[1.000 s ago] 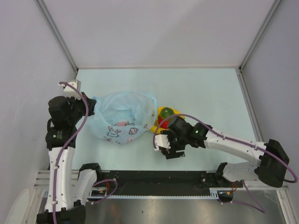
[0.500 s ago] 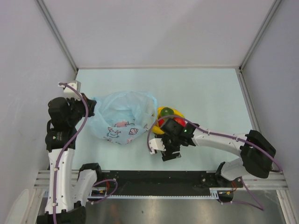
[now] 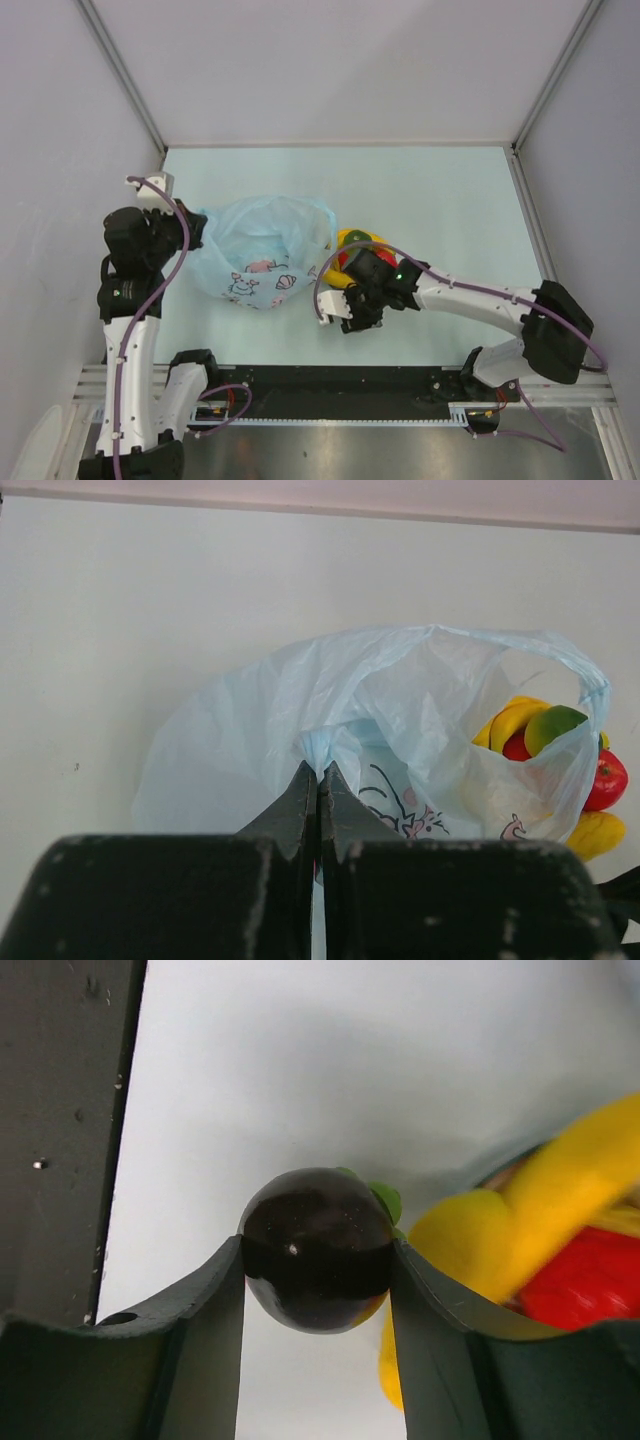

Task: Take the fake fruits out of the plastic bag
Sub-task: Pick up the fake fruit from the center of the board, then place the fake fruit on the plate.

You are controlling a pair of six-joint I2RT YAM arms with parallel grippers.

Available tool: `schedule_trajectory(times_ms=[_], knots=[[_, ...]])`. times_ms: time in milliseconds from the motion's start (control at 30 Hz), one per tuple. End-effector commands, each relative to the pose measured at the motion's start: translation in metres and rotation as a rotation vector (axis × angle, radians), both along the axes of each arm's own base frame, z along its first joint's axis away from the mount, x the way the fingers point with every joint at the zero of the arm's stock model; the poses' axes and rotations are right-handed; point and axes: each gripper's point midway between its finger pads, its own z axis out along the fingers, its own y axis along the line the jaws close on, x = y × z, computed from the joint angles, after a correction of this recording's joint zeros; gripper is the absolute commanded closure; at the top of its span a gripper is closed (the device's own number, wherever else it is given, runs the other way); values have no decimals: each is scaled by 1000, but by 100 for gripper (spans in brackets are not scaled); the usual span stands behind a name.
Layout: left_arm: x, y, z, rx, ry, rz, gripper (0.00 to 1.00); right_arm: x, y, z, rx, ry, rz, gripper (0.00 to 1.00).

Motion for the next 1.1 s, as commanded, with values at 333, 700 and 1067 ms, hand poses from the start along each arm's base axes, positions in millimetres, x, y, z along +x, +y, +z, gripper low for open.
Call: schedule_trajectory(times_ms=[333, 700, 1067], knots=[[10, -6, 7, -39, -14, -29, 100, 80, -26, 102, 165, -88, -357, 68], [11, -3, 7, -30, -8, -20, 100, 93, -25, 87, 148, -64, -373, 66], [11, -2, 8, -19, -14, -15, 100, 92, -24, 59, 77, -23, -386, 51]])
